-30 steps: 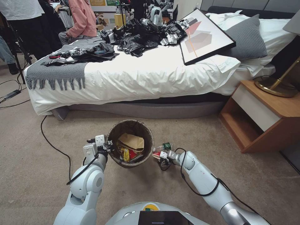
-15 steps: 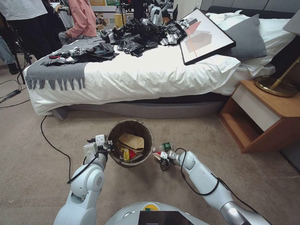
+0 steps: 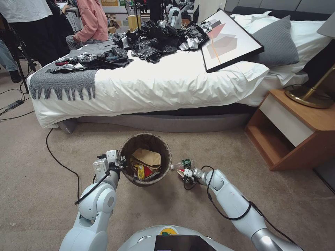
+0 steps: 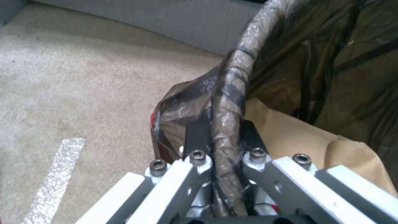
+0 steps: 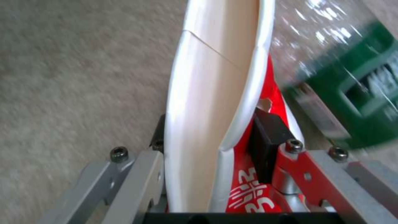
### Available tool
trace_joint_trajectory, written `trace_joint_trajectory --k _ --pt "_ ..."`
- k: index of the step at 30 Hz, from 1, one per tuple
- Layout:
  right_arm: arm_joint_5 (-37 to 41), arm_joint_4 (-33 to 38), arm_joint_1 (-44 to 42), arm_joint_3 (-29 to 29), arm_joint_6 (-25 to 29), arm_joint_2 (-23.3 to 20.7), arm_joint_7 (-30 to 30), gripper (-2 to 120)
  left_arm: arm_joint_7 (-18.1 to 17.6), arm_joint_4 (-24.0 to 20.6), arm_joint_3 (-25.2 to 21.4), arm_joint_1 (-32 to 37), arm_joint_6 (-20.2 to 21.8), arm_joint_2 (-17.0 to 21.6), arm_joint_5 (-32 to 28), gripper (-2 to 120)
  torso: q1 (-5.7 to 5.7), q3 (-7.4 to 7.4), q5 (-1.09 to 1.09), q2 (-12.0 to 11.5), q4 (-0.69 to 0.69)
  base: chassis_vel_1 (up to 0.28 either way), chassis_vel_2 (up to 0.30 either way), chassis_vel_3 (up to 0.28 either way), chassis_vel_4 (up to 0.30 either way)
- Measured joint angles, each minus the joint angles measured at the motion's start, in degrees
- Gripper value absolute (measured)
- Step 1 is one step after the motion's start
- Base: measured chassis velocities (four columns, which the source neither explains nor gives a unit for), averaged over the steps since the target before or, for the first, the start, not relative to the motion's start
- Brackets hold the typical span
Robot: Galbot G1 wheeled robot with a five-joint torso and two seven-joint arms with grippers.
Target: Pick up the trash bin, then pick up the garbage from the floor and place it into the trash bin.
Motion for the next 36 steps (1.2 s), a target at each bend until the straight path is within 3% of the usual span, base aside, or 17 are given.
trace_joint_trajectory --k 12,23,36 --pt "6.63 11.73 -3.52 8.04 -1.06 -1.20 4.49 25 0.00 -0.72 -0.26 0.22 0.00 0.16 -0.09 2 0.00 0.00 0.00 0.00 -0.01 0.000 0.000 0.000 0.000" --pt "17.26 24.15 -7.19 18.47 -4.02 0.09 11.28 0 -0.06 -1.17 -0.37 0.20 0.00 0.33 -0.27 2 0.00 0.00 0.00 0.00 0.00 0.000 0.000 0.000 0.000" --pt "27.30 41.36 -10.27 23.83 -4.32 0.33 15.88 0 -0.12 -1.38 -0.20 0.28 0.00 0.49 -0.30 2 0.00 -0.01 -0.01 0.00 0.01 0.000 0.000 0.000 0.000"
